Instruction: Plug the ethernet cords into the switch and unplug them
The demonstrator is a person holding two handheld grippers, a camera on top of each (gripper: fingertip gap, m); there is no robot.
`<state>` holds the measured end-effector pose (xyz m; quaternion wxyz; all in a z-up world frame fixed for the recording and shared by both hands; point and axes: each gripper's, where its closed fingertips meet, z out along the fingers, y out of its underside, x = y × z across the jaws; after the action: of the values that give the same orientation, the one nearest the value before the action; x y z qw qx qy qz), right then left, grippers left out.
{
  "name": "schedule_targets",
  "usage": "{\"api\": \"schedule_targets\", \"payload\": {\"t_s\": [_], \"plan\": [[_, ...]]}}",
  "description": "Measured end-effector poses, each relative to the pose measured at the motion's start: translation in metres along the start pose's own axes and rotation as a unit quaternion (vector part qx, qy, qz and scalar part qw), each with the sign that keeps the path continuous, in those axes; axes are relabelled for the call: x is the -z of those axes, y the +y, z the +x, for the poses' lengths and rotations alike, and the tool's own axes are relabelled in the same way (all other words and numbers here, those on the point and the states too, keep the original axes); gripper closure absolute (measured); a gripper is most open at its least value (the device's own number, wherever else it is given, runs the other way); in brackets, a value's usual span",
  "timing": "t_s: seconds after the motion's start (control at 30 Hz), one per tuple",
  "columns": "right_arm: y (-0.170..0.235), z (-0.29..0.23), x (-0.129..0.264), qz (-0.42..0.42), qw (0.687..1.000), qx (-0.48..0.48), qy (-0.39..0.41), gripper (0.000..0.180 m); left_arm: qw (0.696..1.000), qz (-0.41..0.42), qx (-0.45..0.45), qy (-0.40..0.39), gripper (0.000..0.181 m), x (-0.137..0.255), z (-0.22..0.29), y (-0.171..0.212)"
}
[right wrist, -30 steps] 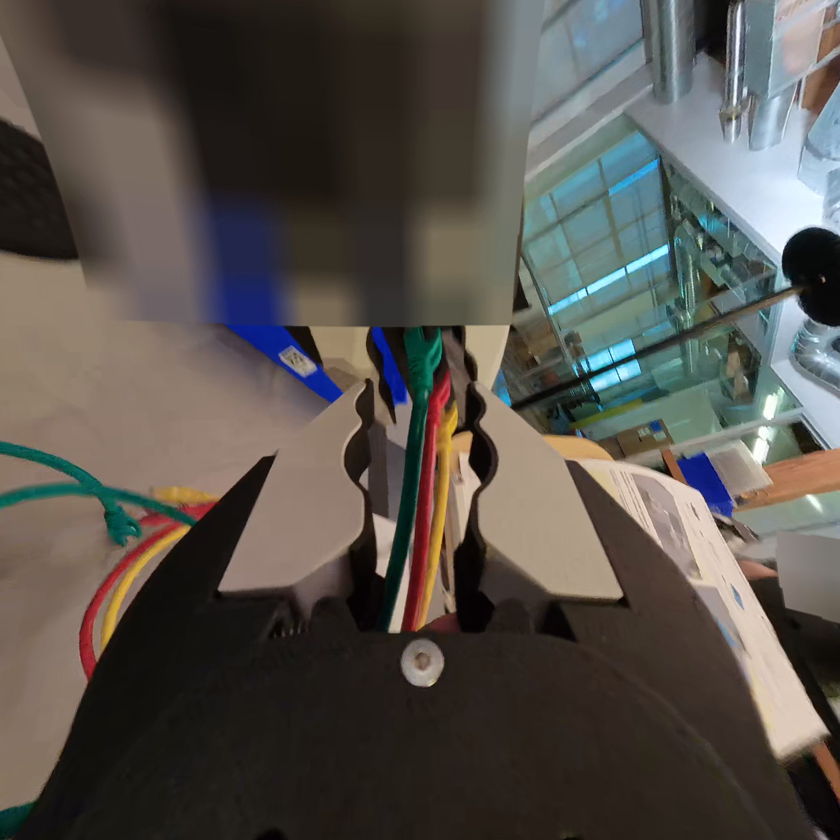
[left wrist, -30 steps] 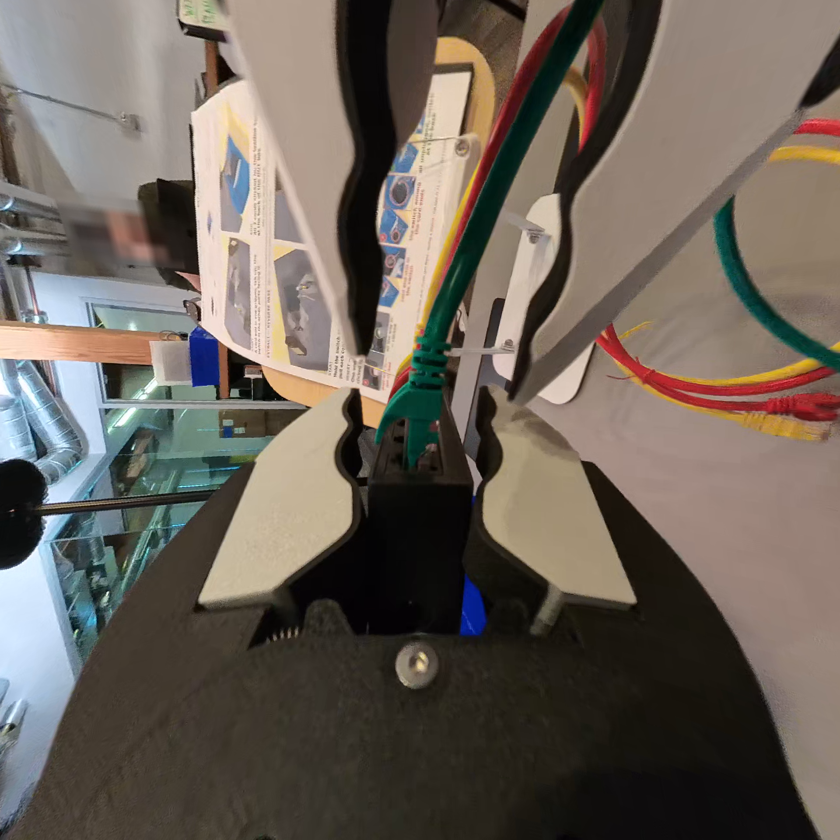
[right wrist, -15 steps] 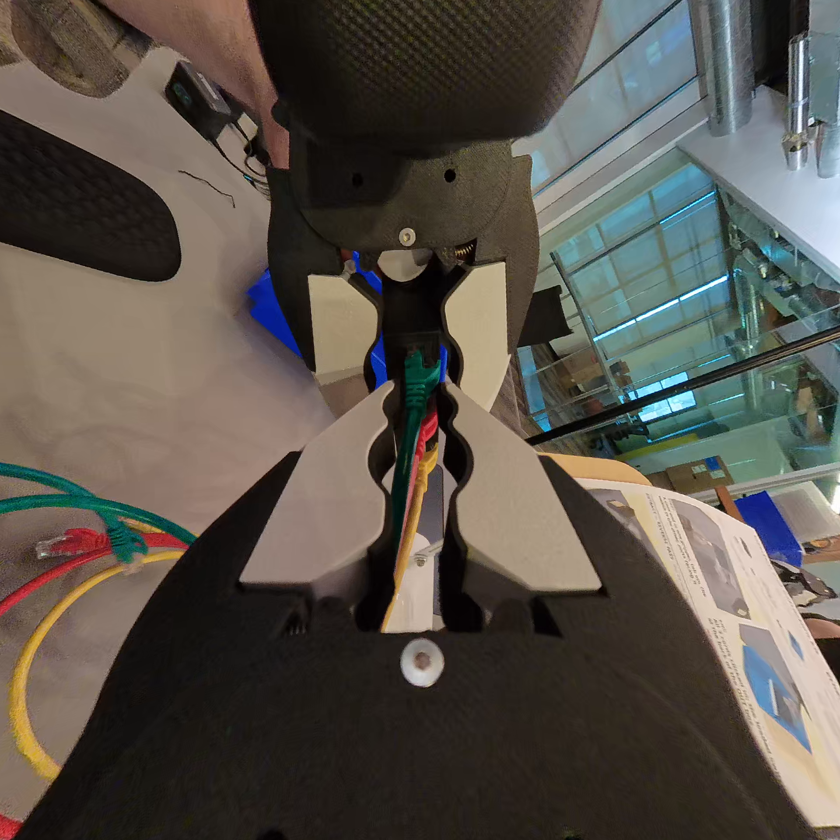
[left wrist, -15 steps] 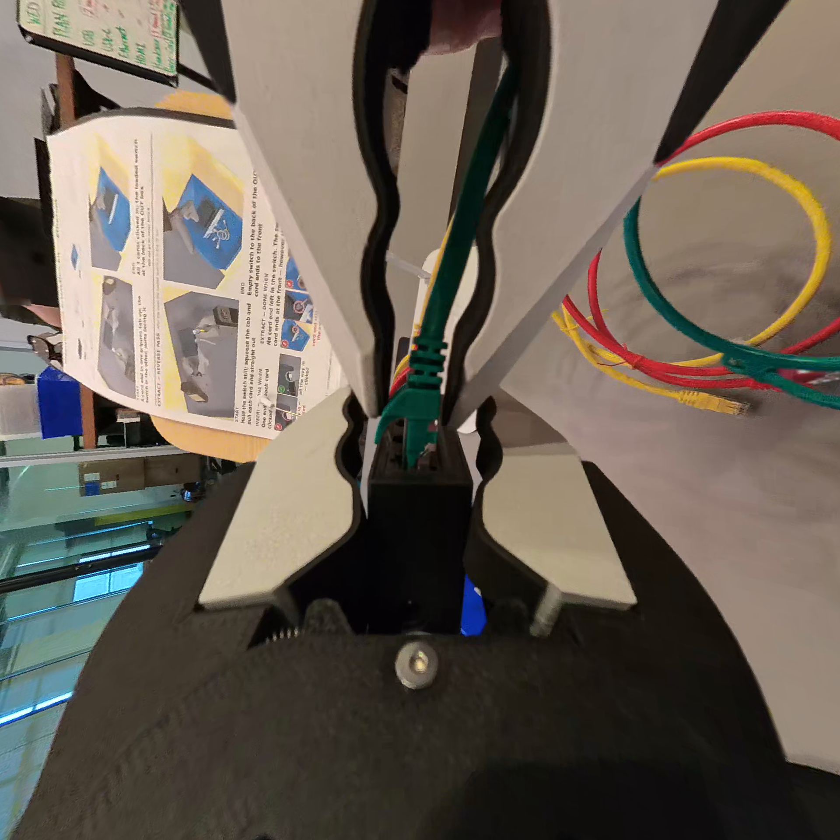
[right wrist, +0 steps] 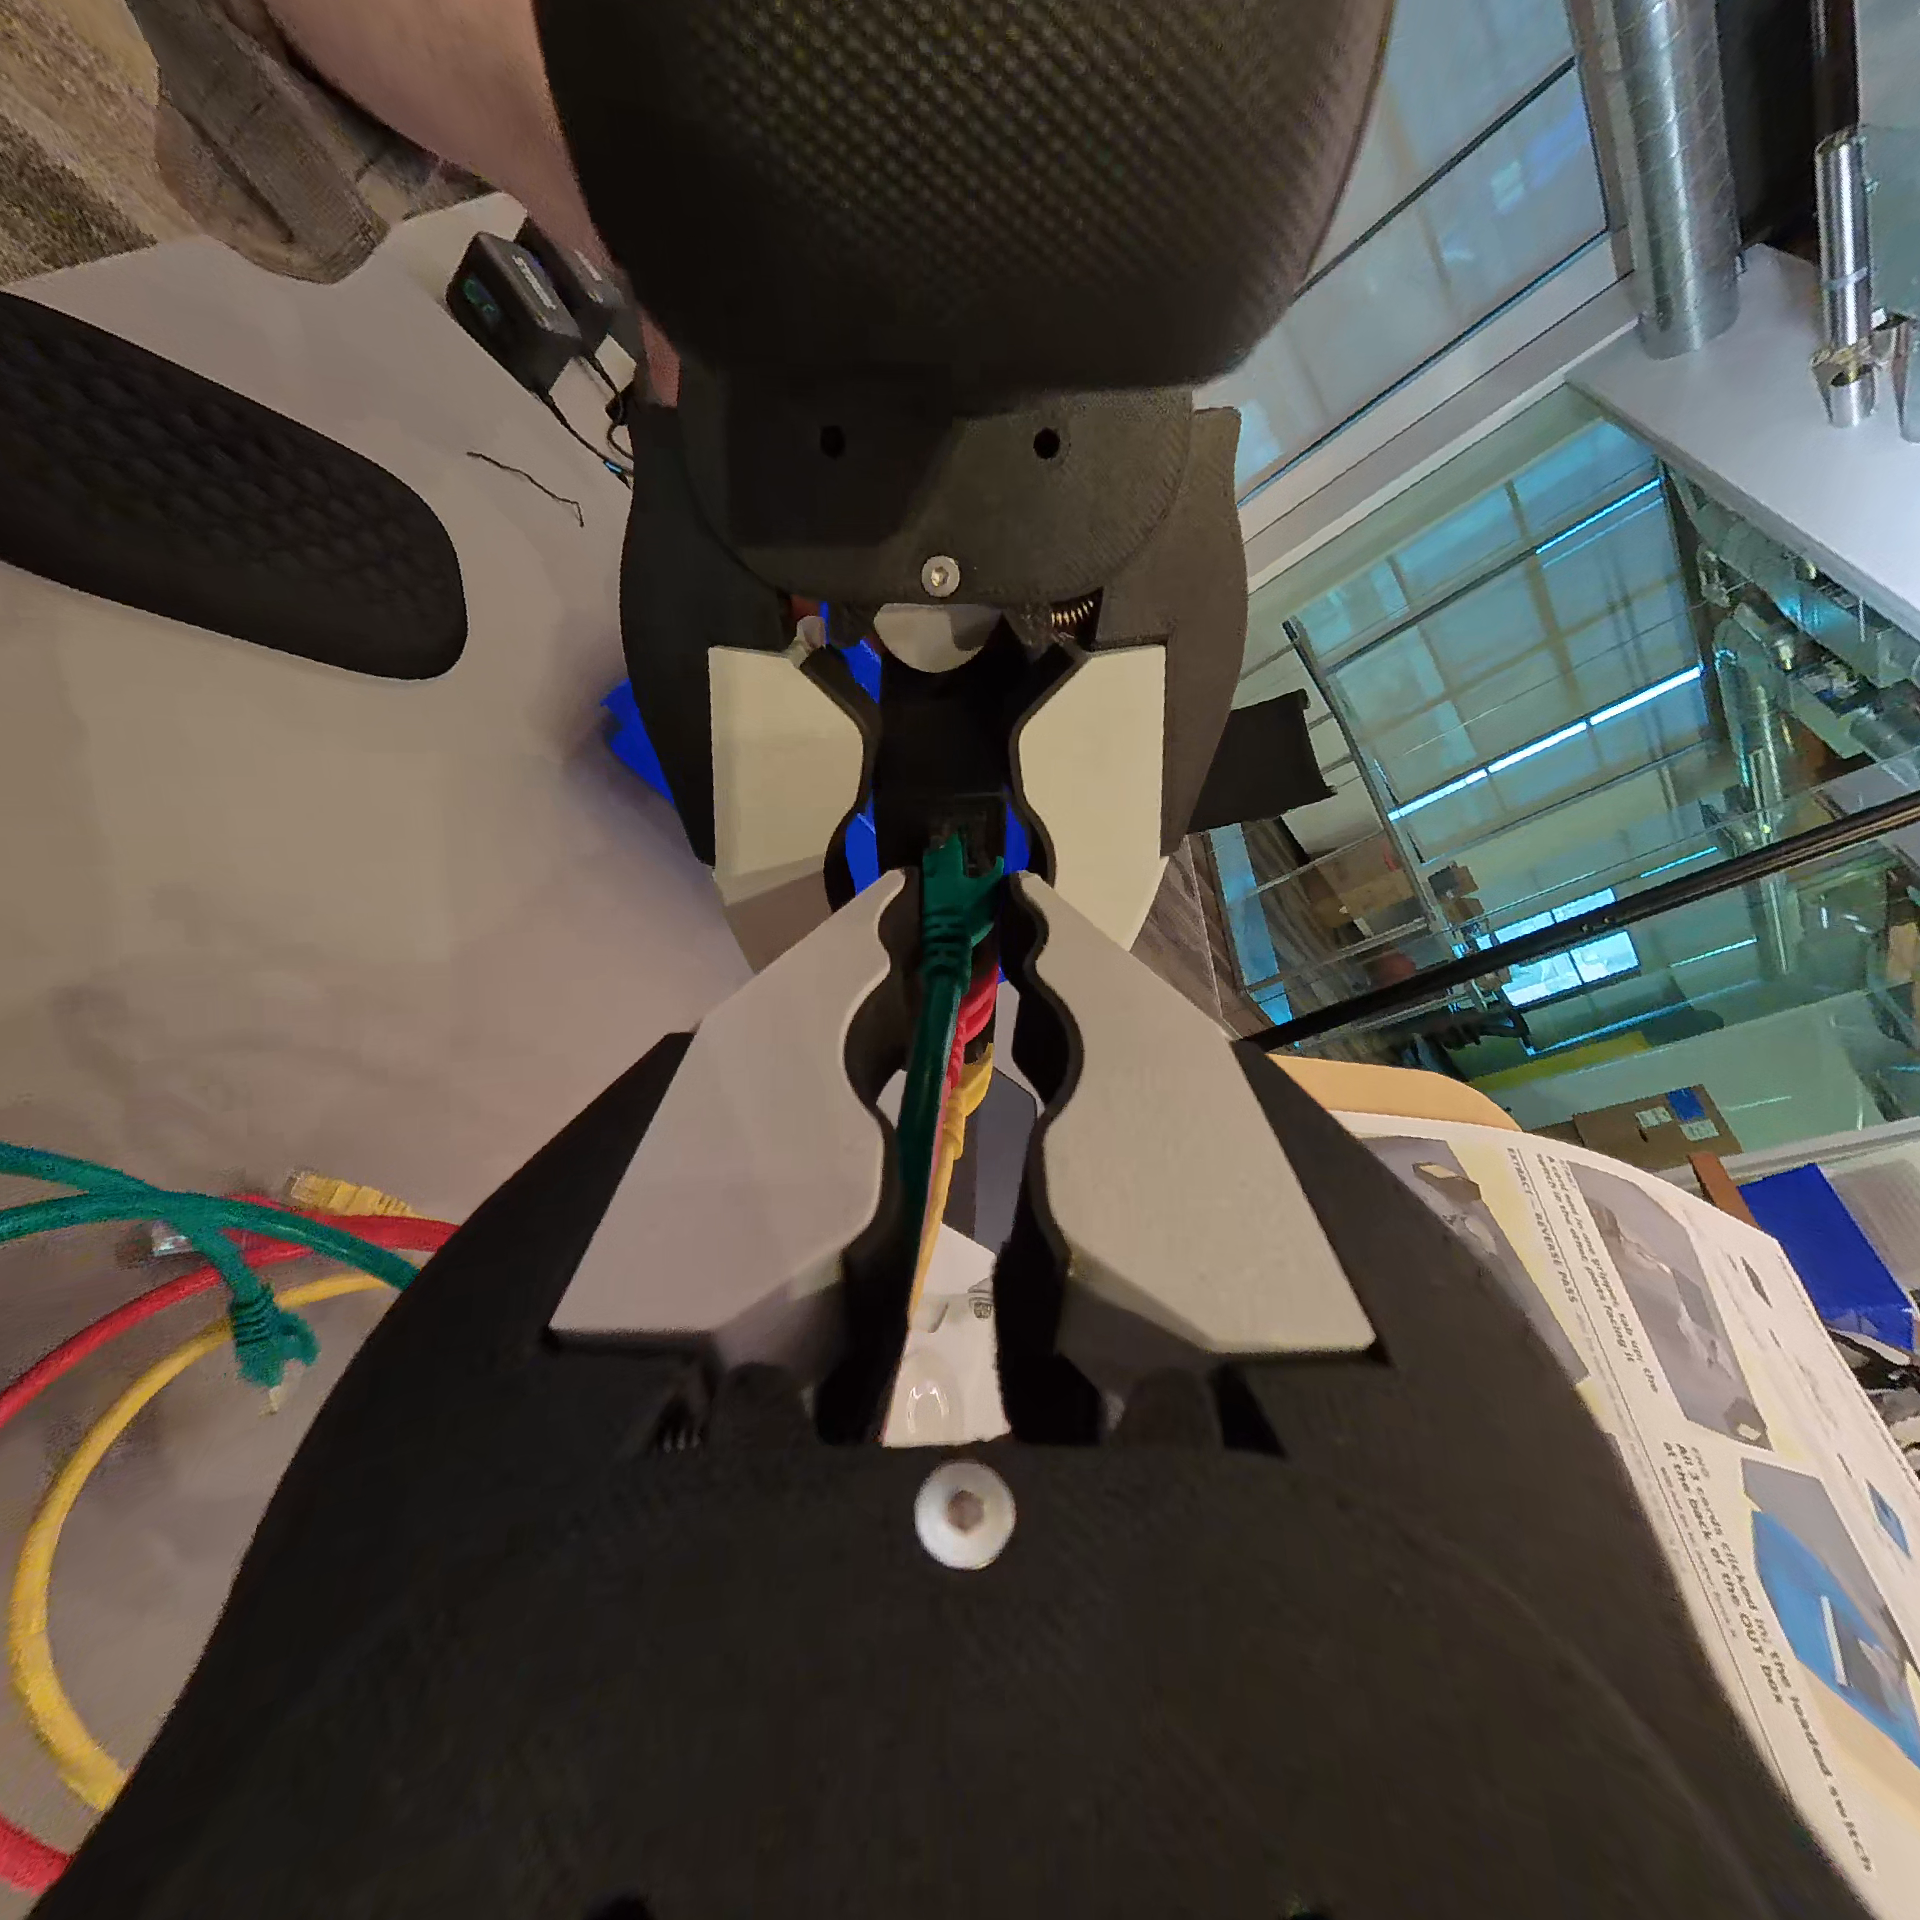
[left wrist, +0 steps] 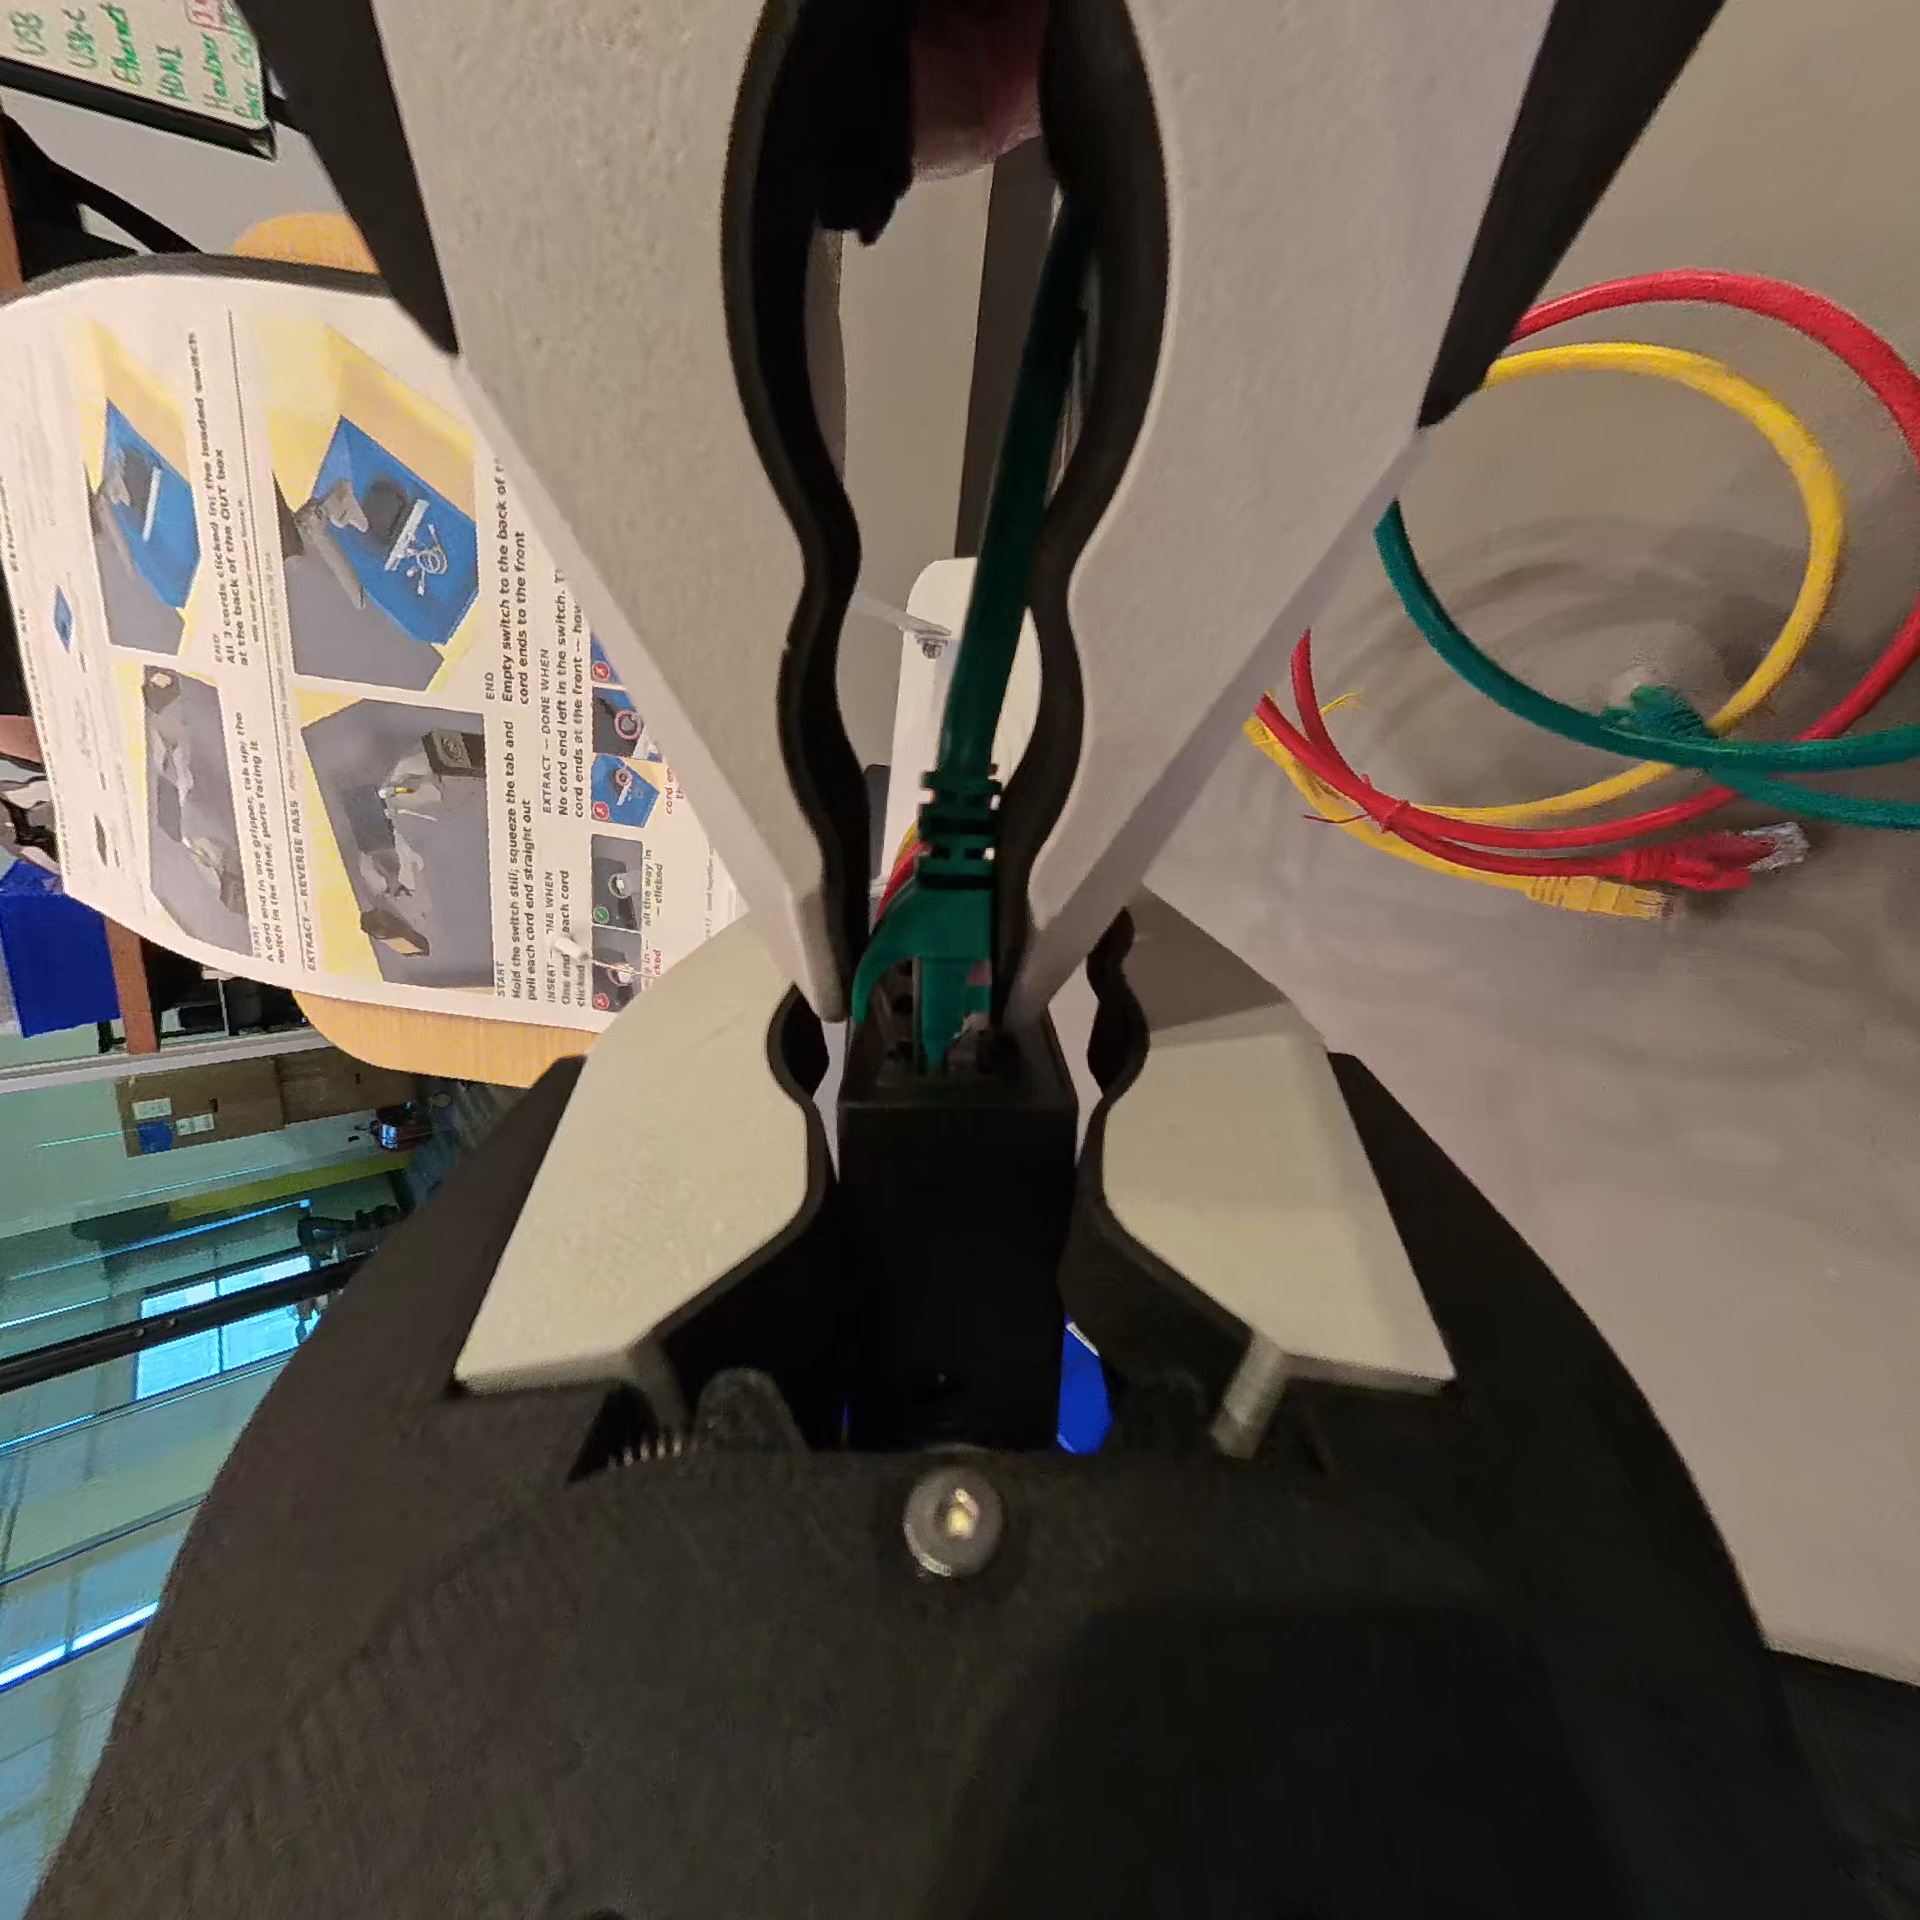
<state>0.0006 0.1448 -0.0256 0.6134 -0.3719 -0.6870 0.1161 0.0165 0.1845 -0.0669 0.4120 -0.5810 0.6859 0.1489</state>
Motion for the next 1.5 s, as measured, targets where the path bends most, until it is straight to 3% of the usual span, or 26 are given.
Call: {"api": "schedule_targets", "payload": {"t_s": [0.43,0.7,0.8,0.93,1.5], "plan": [[0.004,0.010,0.013,0.000,1.000,0.002,0.024,0.168,1.000,0.015,0.001,0.024,0.139,0.013,-0.006,-0.003],[0.002,0.012,0.014,-0.002,0.999,0.013,0.035,0.167,1.000,0.005,-0.020,-0.007,0.149,0.015,-0.013,-0.003],[-0.004,0.016,0.021,0.014,0.999,0.011,0.045,0.158,0.999,-0.016,-0.037,-0.034,0.150,0.013,-0.017,0.002],[-0.003,0.013,0.025,0.009,0.999,0.018,0.036,0.168,0.998,-0.015,-0.037,-0.045,0.149,0.012,-0.017,0.000],[0.000,0.010,0.024,-0.022,0.999,0.031,0.031,0.169,0.998,-0.012,-0.048,-0.050,0.149,0.013,-0.018,-0.006]]}}
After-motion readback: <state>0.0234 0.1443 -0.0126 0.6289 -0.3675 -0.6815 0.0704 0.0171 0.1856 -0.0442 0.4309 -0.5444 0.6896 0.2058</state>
